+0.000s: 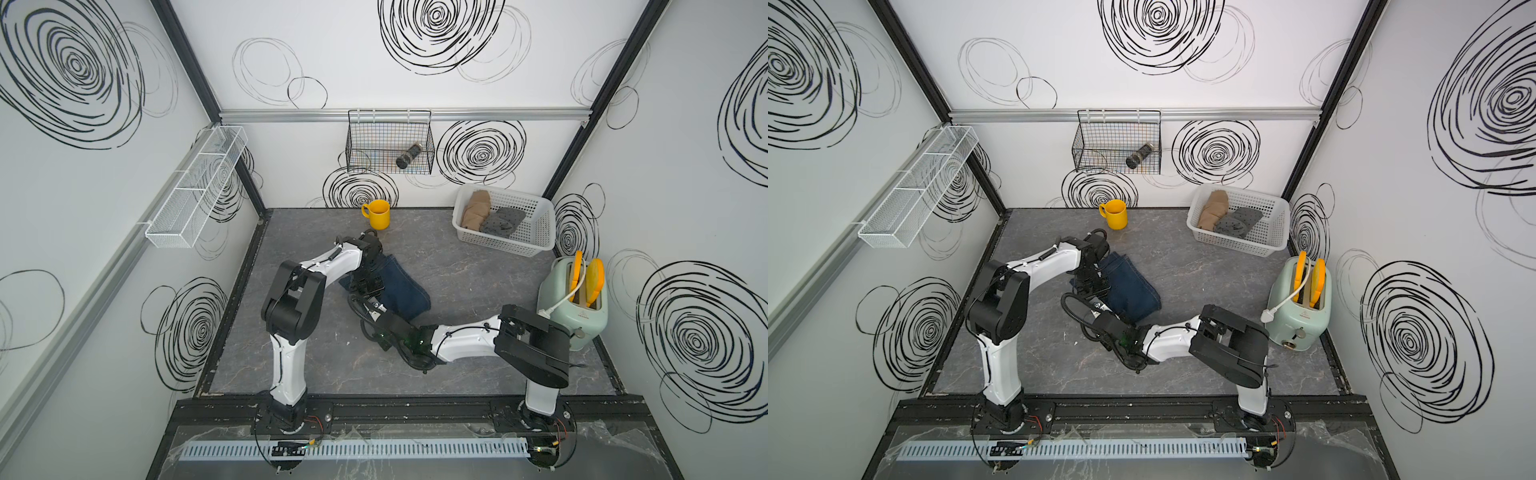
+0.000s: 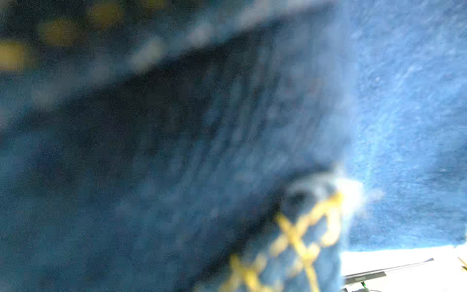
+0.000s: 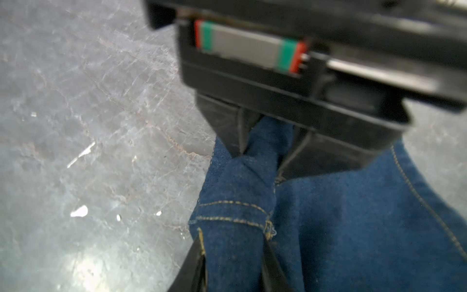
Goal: Roll up the skirts
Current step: Roll the skirt at the center of the board.
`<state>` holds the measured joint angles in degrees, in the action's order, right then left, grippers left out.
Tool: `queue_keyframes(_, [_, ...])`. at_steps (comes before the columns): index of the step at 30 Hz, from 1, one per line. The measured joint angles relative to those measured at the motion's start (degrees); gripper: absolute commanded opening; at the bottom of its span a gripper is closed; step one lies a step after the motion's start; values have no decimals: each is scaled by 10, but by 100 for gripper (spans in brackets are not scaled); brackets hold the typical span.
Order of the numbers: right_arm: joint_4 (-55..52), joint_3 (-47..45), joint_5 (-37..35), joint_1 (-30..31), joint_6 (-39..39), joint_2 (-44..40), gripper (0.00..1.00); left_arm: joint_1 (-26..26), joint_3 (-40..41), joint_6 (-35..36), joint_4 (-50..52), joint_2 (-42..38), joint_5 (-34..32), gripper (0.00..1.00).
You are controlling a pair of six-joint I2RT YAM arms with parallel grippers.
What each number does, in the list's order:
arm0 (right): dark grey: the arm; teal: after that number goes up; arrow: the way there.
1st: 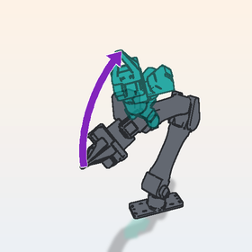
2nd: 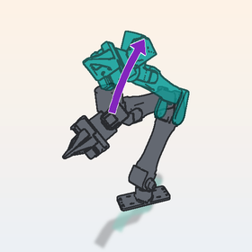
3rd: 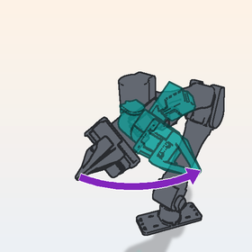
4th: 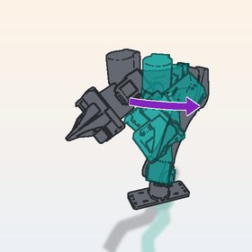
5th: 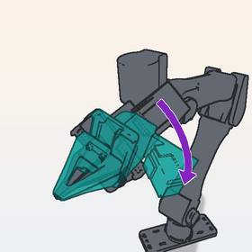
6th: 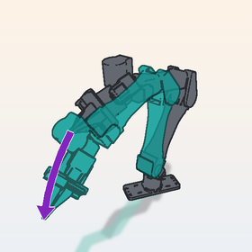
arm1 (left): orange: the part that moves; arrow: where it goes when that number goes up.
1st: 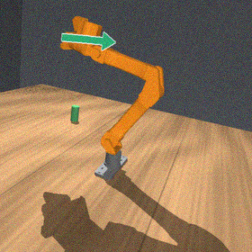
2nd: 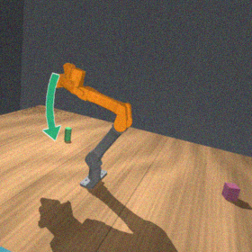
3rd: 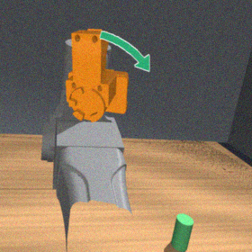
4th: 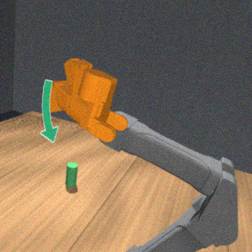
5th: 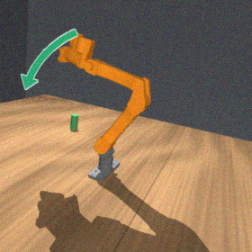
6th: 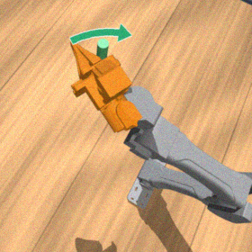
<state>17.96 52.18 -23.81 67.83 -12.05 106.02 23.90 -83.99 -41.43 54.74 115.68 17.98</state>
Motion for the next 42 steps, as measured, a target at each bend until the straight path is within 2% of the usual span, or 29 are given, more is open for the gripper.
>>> queue_keyframes(3, [36, -36, 60, -26, -24, -24, 0, 0, -5, 4, 1, 0, -1, 45])
queue_keyframes(8, [99, -98, 180, -83, -78, -63, 0, 0, -51, 14, 9, 0, -7, 61])
queue_keyframes(10, [125, -124, 227, -107, -104, -77, 0, -4, -89, 21, 16, 0, -20, 71])
queue_keyframes(14, [175, -168, 325, -147, -157, -93, 0, -29, -151, 35, 8, -30, -51, 76])
queue_keyframes(18, [261, -217, 434, -191, -226, -91, 0, -64, -141, 46, -3, -102, -69, 75])
queue_keyframes(23, [382, -254, 544, -240, -325, -50, 0, -69, 5, 48, -61, -216, -76, 74])
queue_keyframes(30, [607, -296, 650, -277, -496, 54, 0, -8, 282, 22, -208, -304, -46, 81])
queue_keyframes(35, [758, -309, 686, -289, -623, 144, 0, 18, 391, -30, -361, -310, 12, 82])
queue_keyframes(42, [762, -314, 695, -301, -725, 154, 0, 24, 476, -94, -533, -327, 36, 82])
